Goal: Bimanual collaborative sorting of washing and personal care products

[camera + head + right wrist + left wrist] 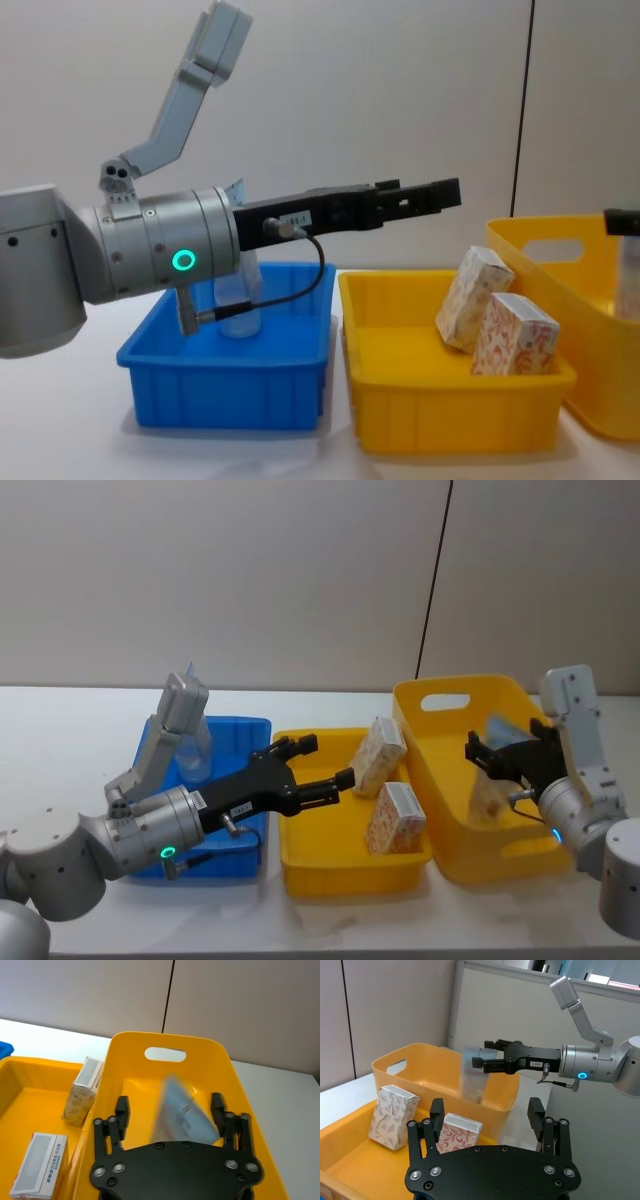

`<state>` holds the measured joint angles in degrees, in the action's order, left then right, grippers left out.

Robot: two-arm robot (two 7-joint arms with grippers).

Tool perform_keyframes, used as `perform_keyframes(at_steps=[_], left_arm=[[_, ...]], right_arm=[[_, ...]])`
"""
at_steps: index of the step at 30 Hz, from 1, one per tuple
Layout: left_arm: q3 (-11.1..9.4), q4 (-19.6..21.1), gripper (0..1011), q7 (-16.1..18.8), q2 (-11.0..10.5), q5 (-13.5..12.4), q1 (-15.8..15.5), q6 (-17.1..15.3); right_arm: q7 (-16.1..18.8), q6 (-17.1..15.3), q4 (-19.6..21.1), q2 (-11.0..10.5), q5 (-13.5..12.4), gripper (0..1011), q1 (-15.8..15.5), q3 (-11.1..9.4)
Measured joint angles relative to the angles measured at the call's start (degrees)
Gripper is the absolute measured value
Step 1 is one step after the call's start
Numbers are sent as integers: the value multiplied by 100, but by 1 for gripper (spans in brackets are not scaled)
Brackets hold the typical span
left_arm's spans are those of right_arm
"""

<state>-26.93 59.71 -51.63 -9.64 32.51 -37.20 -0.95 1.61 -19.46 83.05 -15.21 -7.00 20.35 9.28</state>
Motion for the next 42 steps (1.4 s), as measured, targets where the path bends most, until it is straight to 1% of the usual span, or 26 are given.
perform_keyframes(at_steps=[2, 3, 18, 25, 28, 30, 31, 37, 38, 39, 42], left_arm=[[0, 0, 1001, 0, 0, 0, 0, 0], [0, 0, 1001, 0, 1, 0, 0, 0], [0, 0, 1001, 0, -1, 1, 0, 0], [0, 0, 1001, 0, 0, 1, 0, 0], [0, 0, 1001, 0, 0, 0, 0, 0], [0, 0, 1001, 0, 0, 0, 0, 0], [0, 0, 1001, 0, 0, 1, 0, 0], [0, 1, 1001, 3, -1, 0, 1, 0], [0, 1, 1001, 3, -1, 0, 1, 0], [0, 6, 1001, 12, -3, -2, 5, 0], [0, 50, 1002, 76, -11, -20, 36, 0]], right_arm=[[-2, 5, -1, 0, 3, 996, 0, 0], [-3, 7, -2, 1, 4, 1004, 0, 0], [-9, 31, -8, 7, 15, 1004, -2, -2], [81, 197, 47, 8, -13, 1004, -28, -31], [163, 340, 103, 10, -62, 1004, -51, -58], [264, 506, 171, 12, -124, 1004, -81, -91], [264, 506, 171, 12, -124, 1004, -81, -91], [534, 931, 345, 25, -293, 1004, -159, -173], [534, 931, 345, 25, -293, 1004, -159, -173], [601, 1049, 384, 31, -345, 1004, -175, -191], [747, 1249, 461, 40, -446, 1004, -206, -224]])
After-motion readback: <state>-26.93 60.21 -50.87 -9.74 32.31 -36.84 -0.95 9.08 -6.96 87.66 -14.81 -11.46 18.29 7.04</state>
